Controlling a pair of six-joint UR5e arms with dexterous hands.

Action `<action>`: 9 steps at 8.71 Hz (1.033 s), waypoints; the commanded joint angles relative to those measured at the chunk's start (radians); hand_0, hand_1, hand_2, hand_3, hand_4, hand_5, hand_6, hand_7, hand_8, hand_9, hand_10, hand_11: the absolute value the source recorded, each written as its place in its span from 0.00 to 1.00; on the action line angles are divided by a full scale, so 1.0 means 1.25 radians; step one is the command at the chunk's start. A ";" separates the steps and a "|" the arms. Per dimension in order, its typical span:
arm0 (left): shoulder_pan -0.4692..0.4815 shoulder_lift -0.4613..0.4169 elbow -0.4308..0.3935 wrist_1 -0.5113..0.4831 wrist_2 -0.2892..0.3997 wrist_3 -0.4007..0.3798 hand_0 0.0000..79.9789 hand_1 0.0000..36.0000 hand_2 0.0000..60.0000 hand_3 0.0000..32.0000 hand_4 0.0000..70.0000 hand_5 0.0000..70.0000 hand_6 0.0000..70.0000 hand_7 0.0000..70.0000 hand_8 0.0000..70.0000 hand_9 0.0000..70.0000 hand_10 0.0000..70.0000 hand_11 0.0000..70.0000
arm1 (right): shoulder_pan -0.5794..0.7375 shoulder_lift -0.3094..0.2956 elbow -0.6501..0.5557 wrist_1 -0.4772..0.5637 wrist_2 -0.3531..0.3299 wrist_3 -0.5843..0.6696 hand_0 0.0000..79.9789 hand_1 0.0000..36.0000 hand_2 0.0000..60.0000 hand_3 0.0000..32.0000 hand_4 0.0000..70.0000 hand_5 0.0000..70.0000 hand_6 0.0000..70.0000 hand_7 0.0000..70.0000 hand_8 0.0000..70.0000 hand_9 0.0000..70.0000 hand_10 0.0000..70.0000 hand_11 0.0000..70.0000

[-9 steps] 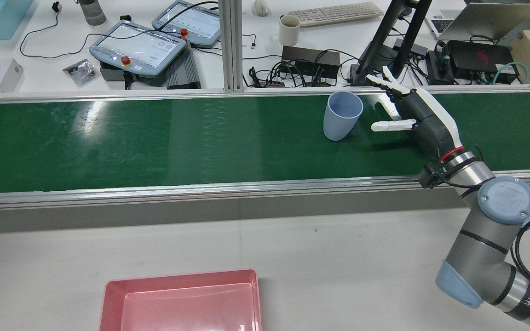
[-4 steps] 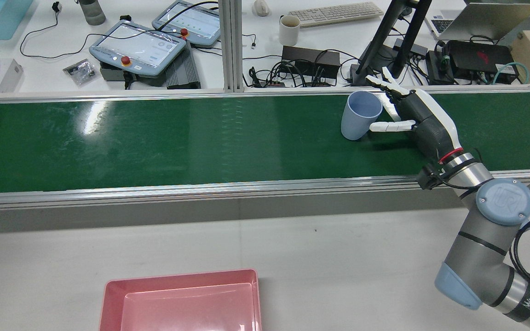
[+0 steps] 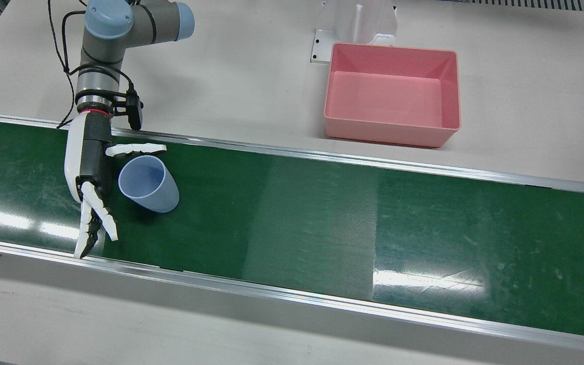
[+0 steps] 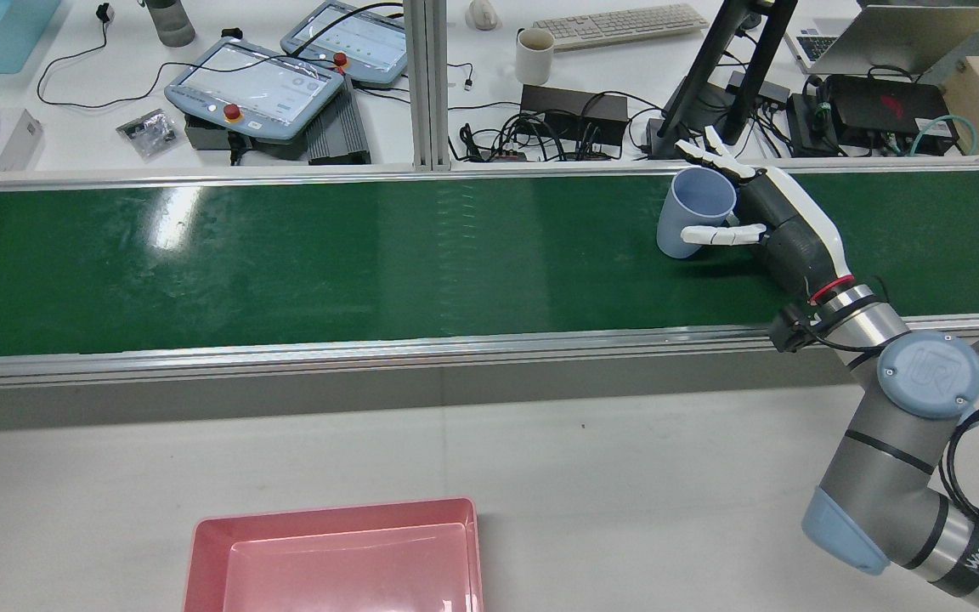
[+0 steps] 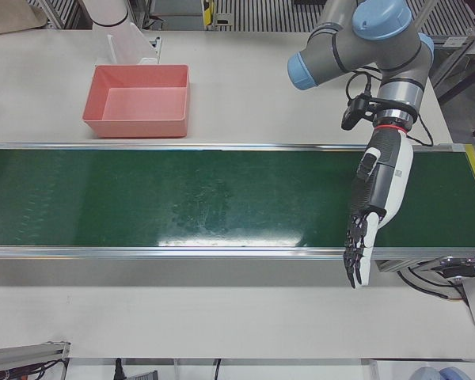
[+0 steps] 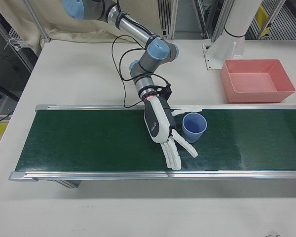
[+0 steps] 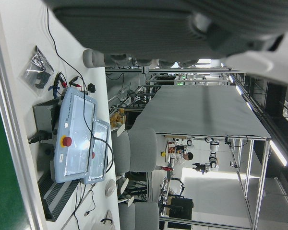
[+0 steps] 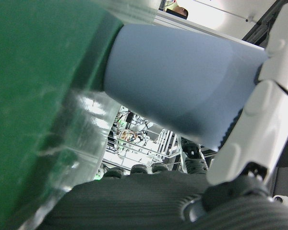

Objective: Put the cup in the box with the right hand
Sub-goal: 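Close the right hand fingers around the blue cup's side, then lift the blue cup off the belt and carry it toward the pink tray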

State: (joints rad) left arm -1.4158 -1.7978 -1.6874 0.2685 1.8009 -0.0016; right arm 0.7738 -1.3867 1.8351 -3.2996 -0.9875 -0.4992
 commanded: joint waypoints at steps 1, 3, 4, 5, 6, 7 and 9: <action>0.000 0.000 0.000 0.000 0.000 0.000 0.00 0.00 0.00 0.00 0.00 0.00 0.00 0.00 0.00 0.00 0.00 0.00 | 0.001 0.000 -0.005 -0.001 0.001 0.001 0.54 0.42 0.49 0.00 0.10 0.04 0.07 0.31 0.03 0.11 0.00 0.00; 0.000 0.000 0.000 0.000 0.000 0.000 0.00 0.00 0.00 0.00 0.00 0.00 0.00 0.00 0.00 0.00 0.00 0.00 | 0.002 0.000 0.000 -0.002 0.001 0.002 0.49 0.50 1.00 0.00 0.41 0.09 0.27 1.00 0.53 0.87 0.13 0.20; 0.000 0.000 0.000 0.000 0.000 0.000 0.00 0.00 0.00 0.00 0.00 0.00 0.00 0.00 0.00 0.00 0.00 0.00 | 0.004 0.000 0.011 -0.011 0.001 0.007 0.51 0.54 1.00 0.00 0.55 0.11 0.32 1.00 0.67 1.00 0.24 0.35; 0.000 0.000 0.000 0.000 0.000 0.000 0.00 0.00 0.00 0.00 0.00 0.00 0.00 0.00 0.00 0.00 0.00 0.00 | 0.015 -0.001 0.034 -0.023 0.006 0.005 0.57 0.55 1.00 0.00 0.73 0.14 0.39 1.00 0.79 1.00 0.36 0.53; 0.000 0.000 0.000 0.000 0.000 0.000 0.00 0.00 0.00 0.00 0.00 0.00 0.00 0.00 0.00 0.00 0.00 0.00 | 0.036 -0.005 0.064 -0.025 0.028 0.004 0.59 0.60 1.00 0.00 0.61 0.16 0.43 1.00 0.81 1.00 0.40 0.58; 0.000 0.000 0.000 0.000 0.000 0.000 0.00 0.00 0.00 0.00 0.00 0.00 0.00 0.00 0.00 0.00 0.00 0.00 | 0.065 -0.007 0.096 -0.026 0.039 0.004 0.53 0.58 1.00 0.00 0.32 0.17 0.45 1.00 0.83 1.00 0.36 0.52; 0.000 0.000 0.000 0.000 0.000 0.000 0.00 0.00 0.00 0.00 0.00 0.00 0.00 0.00 0.00 0.00 0.00 0.00 | 0.116 -0.004 0.142 -0.026 0.039 0.001 0.37 0.65 1.00 0.00 0.00 0.18 0.42 1.00 0.78 1.00 0.31 0.46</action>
State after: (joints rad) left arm -1.4158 -1.7978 -1.6874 0.2684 1.8013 -0.0015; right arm 0.8513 -1.3941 1.9455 -3.3298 -0.9476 -0.4947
